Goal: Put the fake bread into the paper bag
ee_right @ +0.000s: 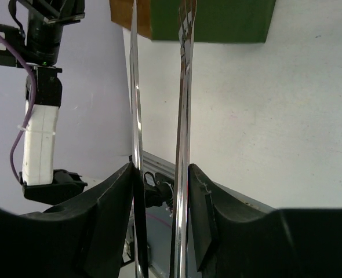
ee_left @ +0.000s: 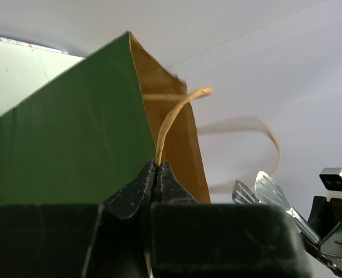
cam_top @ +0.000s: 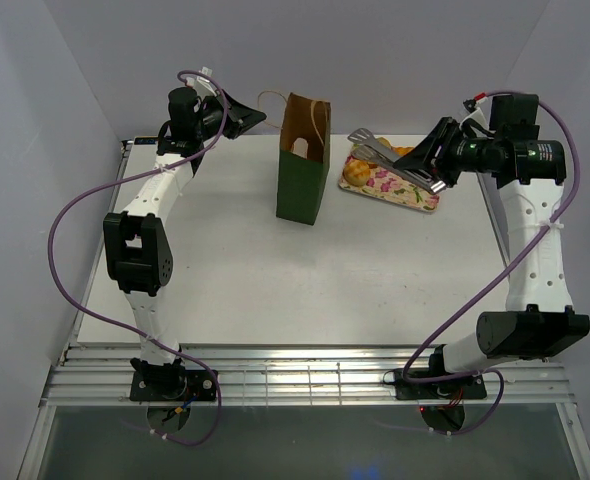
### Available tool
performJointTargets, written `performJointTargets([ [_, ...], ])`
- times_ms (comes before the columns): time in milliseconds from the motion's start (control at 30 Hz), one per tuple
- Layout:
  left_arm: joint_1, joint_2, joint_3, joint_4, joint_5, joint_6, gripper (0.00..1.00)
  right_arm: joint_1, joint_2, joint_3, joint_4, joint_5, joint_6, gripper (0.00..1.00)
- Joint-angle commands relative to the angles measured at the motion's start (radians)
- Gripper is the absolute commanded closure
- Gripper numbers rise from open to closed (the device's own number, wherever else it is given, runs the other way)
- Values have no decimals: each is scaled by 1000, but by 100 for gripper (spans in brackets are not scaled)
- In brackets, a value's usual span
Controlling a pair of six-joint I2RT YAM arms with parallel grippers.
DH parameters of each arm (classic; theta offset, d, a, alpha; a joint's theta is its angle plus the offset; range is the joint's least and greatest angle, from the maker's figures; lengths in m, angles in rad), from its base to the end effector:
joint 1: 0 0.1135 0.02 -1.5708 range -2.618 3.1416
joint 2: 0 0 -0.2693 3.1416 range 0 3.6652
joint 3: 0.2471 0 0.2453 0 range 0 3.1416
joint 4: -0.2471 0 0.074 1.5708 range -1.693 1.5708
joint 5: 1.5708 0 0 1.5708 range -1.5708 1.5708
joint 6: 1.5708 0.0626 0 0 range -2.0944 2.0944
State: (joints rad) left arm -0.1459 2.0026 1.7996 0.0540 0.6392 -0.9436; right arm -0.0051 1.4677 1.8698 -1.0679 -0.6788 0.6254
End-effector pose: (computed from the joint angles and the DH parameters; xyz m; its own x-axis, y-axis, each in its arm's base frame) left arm 0.4899 -0.1097 0.3505 -0.6533 -0.5608 -0.5087 0.2921 0.4331 -0.8527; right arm 0.2844 0.0379 0.4539 -0.7875 0.4597 -0.4105 -0.0355 0.6312 0.7748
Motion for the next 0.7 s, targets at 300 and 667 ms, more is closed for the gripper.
performJointTargets([
  [300, 2, -105, -26, 9, 17, 5, 100, -137, 3, -47, 144, 107, 50, 54],
  [667, 3, -137, -82, 9, 16, -9, 100, -274, 49, -291, 310, 214, 34, 52],
])
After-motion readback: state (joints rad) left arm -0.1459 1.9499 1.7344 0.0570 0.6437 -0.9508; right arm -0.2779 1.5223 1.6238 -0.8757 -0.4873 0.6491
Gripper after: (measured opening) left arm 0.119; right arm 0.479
